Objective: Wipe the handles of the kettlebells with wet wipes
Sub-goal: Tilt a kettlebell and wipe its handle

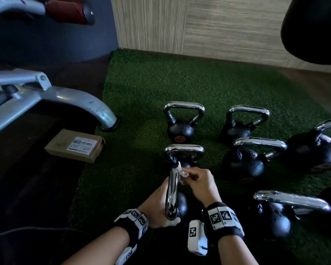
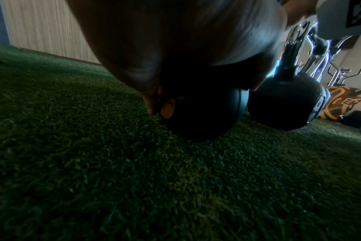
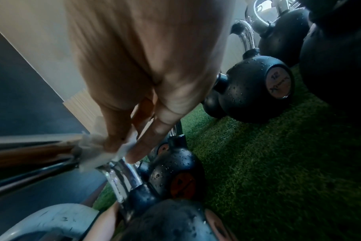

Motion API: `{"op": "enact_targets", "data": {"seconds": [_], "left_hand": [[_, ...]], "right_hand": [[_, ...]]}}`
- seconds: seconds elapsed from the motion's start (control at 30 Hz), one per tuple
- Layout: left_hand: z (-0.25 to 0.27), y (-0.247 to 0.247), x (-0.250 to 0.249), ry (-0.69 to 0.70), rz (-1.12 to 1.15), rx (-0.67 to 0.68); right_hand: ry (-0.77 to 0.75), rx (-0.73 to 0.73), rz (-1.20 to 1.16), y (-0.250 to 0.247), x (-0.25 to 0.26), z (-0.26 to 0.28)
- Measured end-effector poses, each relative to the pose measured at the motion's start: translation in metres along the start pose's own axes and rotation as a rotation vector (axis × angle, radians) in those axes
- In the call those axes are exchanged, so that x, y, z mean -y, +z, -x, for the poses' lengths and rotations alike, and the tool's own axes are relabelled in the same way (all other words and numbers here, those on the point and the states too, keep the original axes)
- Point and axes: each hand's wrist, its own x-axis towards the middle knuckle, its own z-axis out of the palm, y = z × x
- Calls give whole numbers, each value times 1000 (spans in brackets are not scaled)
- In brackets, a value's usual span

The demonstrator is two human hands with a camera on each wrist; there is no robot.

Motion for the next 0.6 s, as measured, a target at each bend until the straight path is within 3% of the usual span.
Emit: {"op": "enact_targets", "data": {"seconds": [0.13, 0.27, 0.33, 0.5, 0.6], "left_hand": [[-3, 0, 2, 2, -18, 31], [-6, -2, 1, 19, 15, 17], [-6, -2, 4, 31, 47, 15], [-12, 0, 14, -12, 54, 34], [-16, -3, 19, -40, 57, 56]], "right_hand": [[-65, -11, 24, -8, 2, -1], [-103, 107, -10, -19, 8, 15], [-95, 147, -12, -19, 11, 21], [-22, 87, -30, -16, 16, 19], [28, 206, -36, -18, 11, 30]]}}
